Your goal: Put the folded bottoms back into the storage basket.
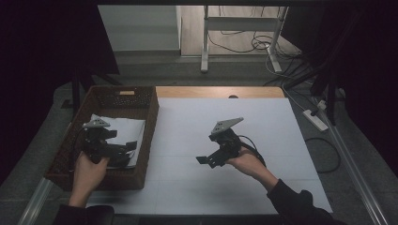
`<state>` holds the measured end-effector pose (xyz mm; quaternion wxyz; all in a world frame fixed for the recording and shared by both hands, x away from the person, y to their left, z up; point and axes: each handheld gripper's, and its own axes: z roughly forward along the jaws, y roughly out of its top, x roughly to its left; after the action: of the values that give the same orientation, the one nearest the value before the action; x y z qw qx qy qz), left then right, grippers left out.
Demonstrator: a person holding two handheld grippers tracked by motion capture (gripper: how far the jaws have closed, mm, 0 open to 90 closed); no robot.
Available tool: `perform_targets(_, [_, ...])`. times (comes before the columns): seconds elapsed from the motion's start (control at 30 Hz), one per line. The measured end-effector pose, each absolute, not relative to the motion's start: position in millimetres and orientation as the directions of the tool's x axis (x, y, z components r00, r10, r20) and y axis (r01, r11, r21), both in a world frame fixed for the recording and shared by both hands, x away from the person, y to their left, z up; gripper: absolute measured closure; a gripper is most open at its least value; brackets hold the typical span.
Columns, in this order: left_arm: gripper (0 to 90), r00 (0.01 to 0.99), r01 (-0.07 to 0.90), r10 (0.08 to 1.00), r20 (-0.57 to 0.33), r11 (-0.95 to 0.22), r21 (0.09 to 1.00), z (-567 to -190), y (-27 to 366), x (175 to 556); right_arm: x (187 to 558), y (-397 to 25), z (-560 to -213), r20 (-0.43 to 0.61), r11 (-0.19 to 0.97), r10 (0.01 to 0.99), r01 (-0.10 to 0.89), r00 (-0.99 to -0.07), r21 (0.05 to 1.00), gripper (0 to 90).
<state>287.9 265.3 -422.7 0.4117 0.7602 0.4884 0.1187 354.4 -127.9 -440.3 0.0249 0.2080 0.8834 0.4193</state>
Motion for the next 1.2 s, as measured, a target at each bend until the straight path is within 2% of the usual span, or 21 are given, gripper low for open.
perform_targets(0.3, [0.0,0.518,0.612,0.836,-0.182,-0.214,0.761,-426.6,255.4,270.8,346.8,-150.5,-439.5,0.126,0.546,0.419,0.360,-0.899,0.757,0.0])
perform_targets(0.83, [0.0,0.554,0.577,0.812,-0.185,-0.213,0.789,-437.2,247.4,253.9,328.3,-183.9,-439.2,0.088,0.541,0.463,0.360,-0.882,0.761,0.0])
perform_targets(1.2, [0.0,0.565,0.566,0.805,-0.180,-0.219,0.794,-444.4,244.1,242.7,315.4,-216.0,-437.8,0.065,0.515,0.528,0.380,-0.847,0.768,0.0])
